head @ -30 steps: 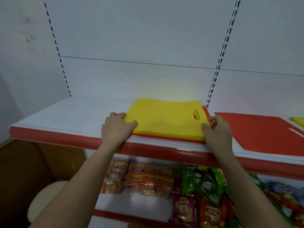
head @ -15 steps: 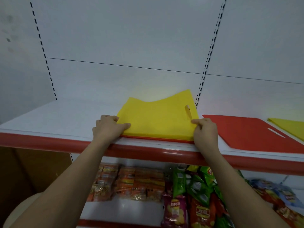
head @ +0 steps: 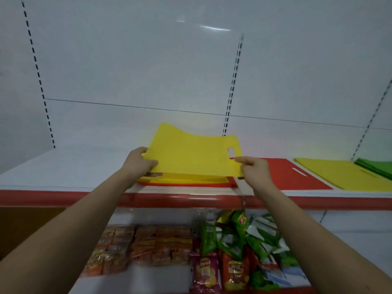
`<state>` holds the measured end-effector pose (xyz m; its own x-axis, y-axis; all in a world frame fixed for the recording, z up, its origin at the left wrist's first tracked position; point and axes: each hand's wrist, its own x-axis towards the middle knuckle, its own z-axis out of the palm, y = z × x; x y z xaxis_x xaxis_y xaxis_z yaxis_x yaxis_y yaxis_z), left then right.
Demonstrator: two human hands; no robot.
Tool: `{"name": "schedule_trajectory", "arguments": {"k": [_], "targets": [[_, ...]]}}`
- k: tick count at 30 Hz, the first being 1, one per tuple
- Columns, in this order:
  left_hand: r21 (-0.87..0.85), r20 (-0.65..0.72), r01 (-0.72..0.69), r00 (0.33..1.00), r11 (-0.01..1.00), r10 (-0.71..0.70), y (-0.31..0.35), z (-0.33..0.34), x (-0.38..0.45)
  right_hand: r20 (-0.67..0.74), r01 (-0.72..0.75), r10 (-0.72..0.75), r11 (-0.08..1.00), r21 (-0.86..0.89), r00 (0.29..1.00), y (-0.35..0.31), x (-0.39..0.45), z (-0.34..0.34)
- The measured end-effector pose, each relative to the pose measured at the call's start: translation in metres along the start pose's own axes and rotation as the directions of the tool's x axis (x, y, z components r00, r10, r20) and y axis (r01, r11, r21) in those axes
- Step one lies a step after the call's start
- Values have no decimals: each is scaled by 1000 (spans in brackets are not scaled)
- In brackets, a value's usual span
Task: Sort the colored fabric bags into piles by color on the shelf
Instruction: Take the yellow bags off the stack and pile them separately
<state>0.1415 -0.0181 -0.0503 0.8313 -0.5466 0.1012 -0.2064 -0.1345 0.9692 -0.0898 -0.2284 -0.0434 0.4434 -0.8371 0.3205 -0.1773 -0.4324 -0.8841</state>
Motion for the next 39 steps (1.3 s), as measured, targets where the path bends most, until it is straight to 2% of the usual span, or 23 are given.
{"name": "schedule_trajectory", "arguments": {"k": [4,7,12,16,20,25,31,39], "targets": [[64,55,-89,995,994,86,9,34,-15,2,-40,40,999,2,999,-1,-14,-47],[-35,146,-125,981,992,129,29,67,-29,-27,-49,49,999,-10,998,1,-21,-88],[-25,246,-134,960,991,136,57,130,-55,-38,-64,66,997,41,997,19,-24,-161],[-23,271,-120,955,992,122,73,191,-82,-47,-102,103,994,27,994,36,-34,-226],[-93,325,-114,936,989,138,94,252,-106,-93,-115,110,992,-48,990,55,-44,-296],[-88,393,-125,907,988,150,112,321,-132,-155,-141,140,990,1,978,89,-46,-368],[-66,443,-136,884,989,151,120,392,-148,-161,-247,264,962,119,951,136,-37,-427],[-144,476,-33,874,989,98,106,468,-126,-158,-293,307,950,111,938,188,17,-459]]}}
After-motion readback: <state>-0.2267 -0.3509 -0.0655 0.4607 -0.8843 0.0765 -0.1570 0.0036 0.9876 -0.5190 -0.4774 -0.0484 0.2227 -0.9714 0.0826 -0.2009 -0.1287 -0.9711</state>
